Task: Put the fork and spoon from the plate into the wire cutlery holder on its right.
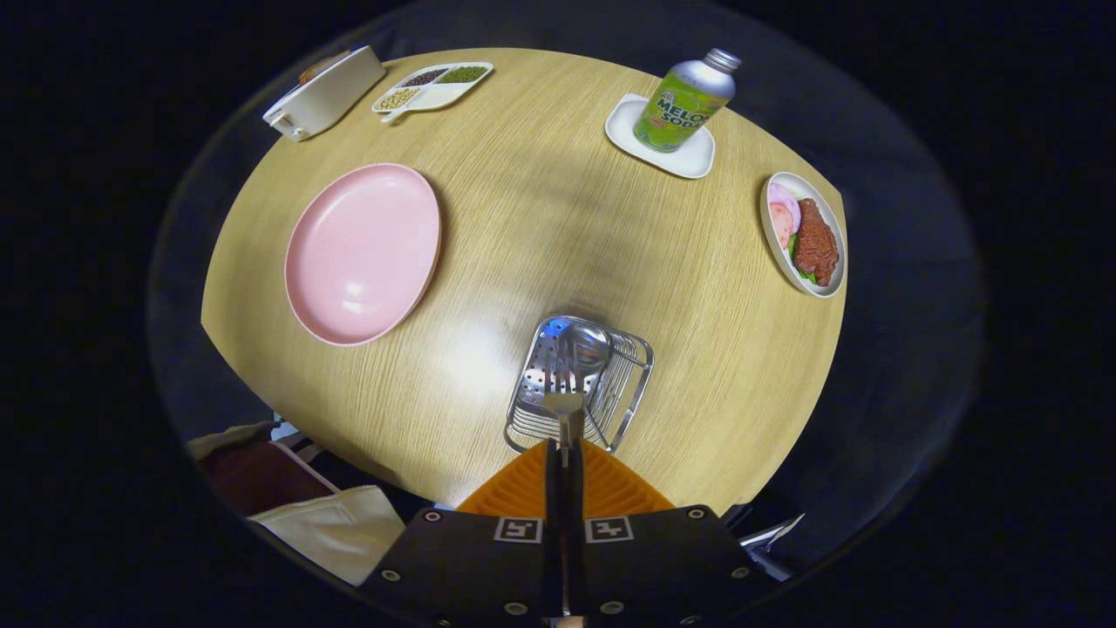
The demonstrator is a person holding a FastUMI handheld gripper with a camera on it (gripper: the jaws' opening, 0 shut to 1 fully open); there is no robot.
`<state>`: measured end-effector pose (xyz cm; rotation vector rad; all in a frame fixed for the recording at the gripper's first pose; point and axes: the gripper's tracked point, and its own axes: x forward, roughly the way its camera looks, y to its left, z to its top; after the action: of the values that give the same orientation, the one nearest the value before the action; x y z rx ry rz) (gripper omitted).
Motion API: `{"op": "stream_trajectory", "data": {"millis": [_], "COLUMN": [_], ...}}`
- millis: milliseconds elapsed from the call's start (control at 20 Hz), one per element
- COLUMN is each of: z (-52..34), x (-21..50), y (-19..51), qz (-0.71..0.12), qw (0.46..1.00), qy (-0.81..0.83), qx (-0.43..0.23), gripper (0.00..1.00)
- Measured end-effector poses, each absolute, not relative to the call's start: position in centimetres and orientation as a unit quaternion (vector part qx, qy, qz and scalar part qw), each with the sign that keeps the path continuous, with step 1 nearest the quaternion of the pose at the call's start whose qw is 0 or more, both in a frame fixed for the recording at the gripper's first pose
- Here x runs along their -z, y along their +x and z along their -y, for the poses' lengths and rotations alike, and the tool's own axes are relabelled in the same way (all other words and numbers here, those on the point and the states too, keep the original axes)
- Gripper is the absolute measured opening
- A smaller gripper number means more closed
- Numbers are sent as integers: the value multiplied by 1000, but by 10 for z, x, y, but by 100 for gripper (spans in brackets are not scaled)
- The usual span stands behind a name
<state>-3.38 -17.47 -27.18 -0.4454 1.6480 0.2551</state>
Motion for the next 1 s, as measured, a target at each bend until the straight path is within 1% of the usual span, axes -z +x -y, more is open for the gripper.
{"op": "stream_trajectory", "data": {"millis": [200, 400, 450, 650, 750, 800, 950, 1000], "z": [175, 175, 175, 173, 166, 163, 154, 148], "x": [281, 284, 285, 278, 269, 264, 242, 234], "y": [-29, -26, -26, -20, -19, -16, -6, -1], "qz": [-729, -726, -723, -705, -698, -687, -646, -629], "qw": [642, 645, 649, 676, 690, 703, 748, 765], "qy": [-207, -207, -207, -185, -159, -151, -118, -104], "qx": [-115, -118, -115, -104, -102, -102, -94, -90], "gripper": [4, 4, 6, 7, 12, 22, 42, 68]}}
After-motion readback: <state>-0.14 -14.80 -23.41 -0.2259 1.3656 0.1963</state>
